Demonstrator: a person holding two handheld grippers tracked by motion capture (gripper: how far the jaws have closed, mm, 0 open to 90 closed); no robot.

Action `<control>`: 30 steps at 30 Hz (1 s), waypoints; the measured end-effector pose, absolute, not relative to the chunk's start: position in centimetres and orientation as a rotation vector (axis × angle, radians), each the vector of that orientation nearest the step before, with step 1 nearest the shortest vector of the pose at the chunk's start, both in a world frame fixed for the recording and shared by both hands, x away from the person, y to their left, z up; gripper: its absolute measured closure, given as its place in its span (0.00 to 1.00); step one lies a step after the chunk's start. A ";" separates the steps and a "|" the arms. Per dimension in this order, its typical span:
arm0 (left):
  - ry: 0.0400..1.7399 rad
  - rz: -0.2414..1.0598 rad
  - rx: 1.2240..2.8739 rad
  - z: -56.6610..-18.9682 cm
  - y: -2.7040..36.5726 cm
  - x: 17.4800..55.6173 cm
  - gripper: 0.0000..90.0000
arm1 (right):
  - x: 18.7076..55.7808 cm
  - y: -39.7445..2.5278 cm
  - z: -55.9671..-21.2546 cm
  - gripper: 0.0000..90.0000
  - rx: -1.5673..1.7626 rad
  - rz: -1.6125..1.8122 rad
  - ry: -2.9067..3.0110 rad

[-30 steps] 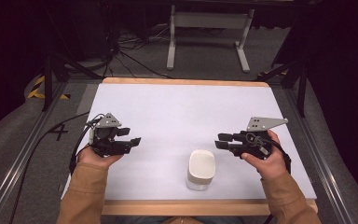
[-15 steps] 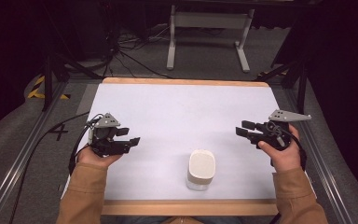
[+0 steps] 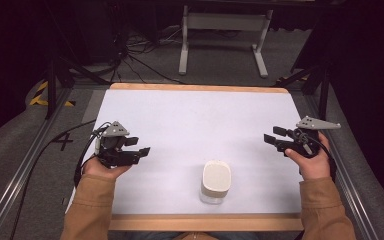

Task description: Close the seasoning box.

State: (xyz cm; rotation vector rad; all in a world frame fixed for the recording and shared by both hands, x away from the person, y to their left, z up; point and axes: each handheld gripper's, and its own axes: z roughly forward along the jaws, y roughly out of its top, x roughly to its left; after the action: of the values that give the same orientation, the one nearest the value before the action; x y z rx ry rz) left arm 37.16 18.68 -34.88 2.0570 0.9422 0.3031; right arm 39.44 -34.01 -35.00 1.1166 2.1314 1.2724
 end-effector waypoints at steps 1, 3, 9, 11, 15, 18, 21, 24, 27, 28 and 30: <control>0.944 0.301 2.055 -34.9 18.7 37.2 0.47 | 39.5 -34.1 -35.1 0.48 1.115 1.245 2.140; 0.943 0.303 2.054 -34.9 18.7 37.2 0.47 | 39.8 -34.5 -35.6 0.47 1.163 1.150 2.181; 0.946 0.297 2.059 -35.0 18.6 37.4 0.47 | 40.2 -35.2 -36.8 0.46 1.225 1.033 2.231; 0.944 0.296 2.067 -35.1 18.7 37.5 0.47 | 40.4 -35.4 -37.1 0.46 1.231 1.016 2.234; 0.954 0.286 2.065 -35.3 18.7 37.6 0.47 | 40.7 -35.8 -38.0 0.45 1.250 0.992 2.257; 0.958 0.281 2.059 -35.3 18.7 37.7 0.47 | 40.9 -36.0 -38.7 0.45 1.269 0.968 2.273; 0.958 0.279 2.061 -35.4 18.7 37.7 0.47 | 41.1 -36.1 -39.3 0.45 1.279 0.958 2.285; 0.951 0.278 2.066 -35.4 18.7 37.9 0.47 | 41.4 -36.2 -40.3 0.44 1.309 0.936 2.310; 0.962 0.268 2.061 -35.5 18.6 37.9 0.47 | 41.6 -36.2 -41.1 0.44 1.332 0.905 2.340; 0.962 0.268 2.061 -35.5 18.6 37.9 0.47 | 41.6 -36.2 -41.1 0.44 1.332 0.905 2.340; 0.952 0.277 2.067 -35.5 18.6 38.0 0.47 | 41.6 -35.9 -41.7 0.45 1.324 0.886 2.370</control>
State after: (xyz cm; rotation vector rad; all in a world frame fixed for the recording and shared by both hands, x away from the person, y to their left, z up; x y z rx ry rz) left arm 38.01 18.61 -35.51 2.0666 0.9515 0.2770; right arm 41.64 -35.92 -41.65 1.3244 2.3700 0.8859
